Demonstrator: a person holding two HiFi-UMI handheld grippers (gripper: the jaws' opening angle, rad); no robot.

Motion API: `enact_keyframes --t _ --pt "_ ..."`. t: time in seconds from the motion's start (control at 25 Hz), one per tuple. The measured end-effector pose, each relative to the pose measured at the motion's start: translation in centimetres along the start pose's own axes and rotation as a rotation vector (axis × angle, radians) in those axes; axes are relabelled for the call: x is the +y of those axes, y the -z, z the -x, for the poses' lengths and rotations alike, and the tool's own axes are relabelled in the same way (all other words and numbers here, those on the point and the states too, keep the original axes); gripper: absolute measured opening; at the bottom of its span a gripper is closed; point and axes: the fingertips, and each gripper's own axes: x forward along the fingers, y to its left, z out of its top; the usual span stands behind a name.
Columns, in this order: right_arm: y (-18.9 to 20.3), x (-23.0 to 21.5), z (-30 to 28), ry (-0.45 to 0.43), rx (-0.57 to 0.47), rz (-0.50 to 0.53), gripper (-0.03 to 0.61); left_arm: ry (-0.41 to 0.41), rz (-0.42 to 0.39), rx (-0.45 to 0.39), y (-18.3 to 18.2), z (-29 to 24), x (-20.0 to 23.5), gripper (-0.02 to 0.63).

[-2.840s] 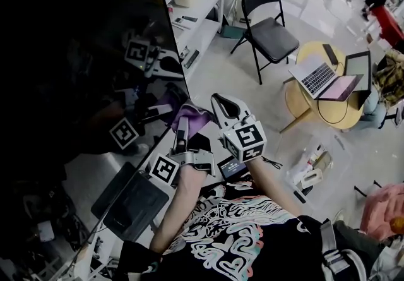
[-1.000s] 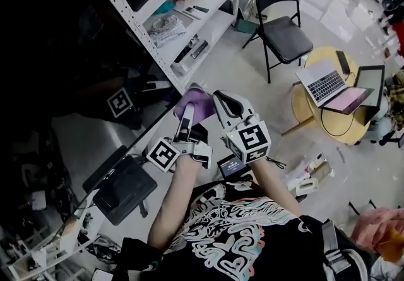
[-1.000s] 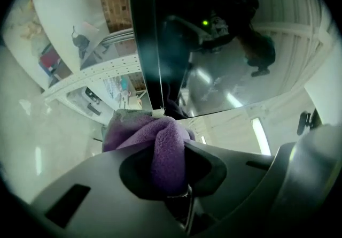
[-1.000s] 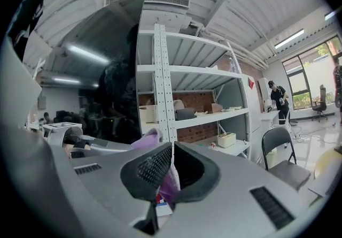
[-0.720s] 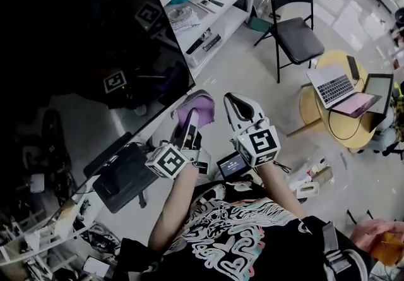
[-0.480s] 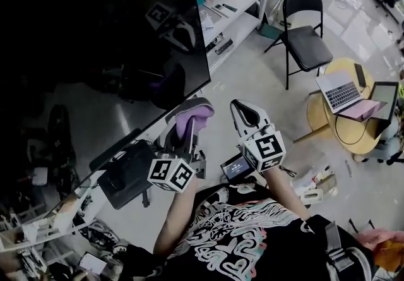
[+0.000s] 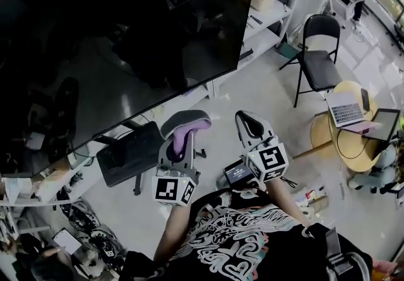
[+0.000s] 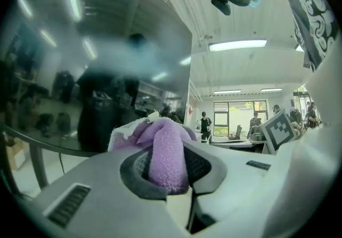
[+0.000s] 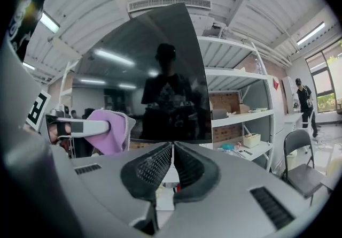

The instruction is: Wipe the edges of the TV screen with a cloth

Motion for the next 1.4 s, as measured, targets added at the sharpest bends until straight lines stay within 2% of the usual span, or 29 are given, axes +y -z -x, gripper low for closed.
enact_keyframes --t 0.2,0.32,0.44,0.72,0.96,1.12,1.4 --pt "-0.2 5.3 5.7 -0.02 -0.052 -0.027 0.035 -0.044 -0.038 -0.042 -0.3 8.1 -1.3 0.063" --pt "-0.4 7.3 8.9 -0.027 -0.061 0.0 0.035 -0.075 -0.062 -0.047 -0.3 11.7 -2.8 0.063" --pt "-0.5 8.9 11.6 -0.043 -0.043 0.032 0.035 -0.097 -0.081 -0.04 -0.6 14.5 -4.6 0.063" --pt "-0.1 12.8 14.8 -0.146 -0.026 0.074 0.035 -0.186 -0.098 -0.058 -1.3 19.4 -6.5 0.063" --pt "-1.3 12.3 15.9 -0.206 -0.027 0.103 0.032 -0.251 -0.106 -0.072 -2.4 20.2 -8.3 0.063" --pt "-2.2 10.8 17.1 -0.209 -0.039 0.101 0.032 -0.3 -0.114 -0.072 -2.9 20.6 -9.2 0.063" --pt "-2.6 9.4 18.5 -0.23 -0.042 0.096 0.032 -0.336 -0.11 -0.069 -2.8 20.5 -10.5 0.063"
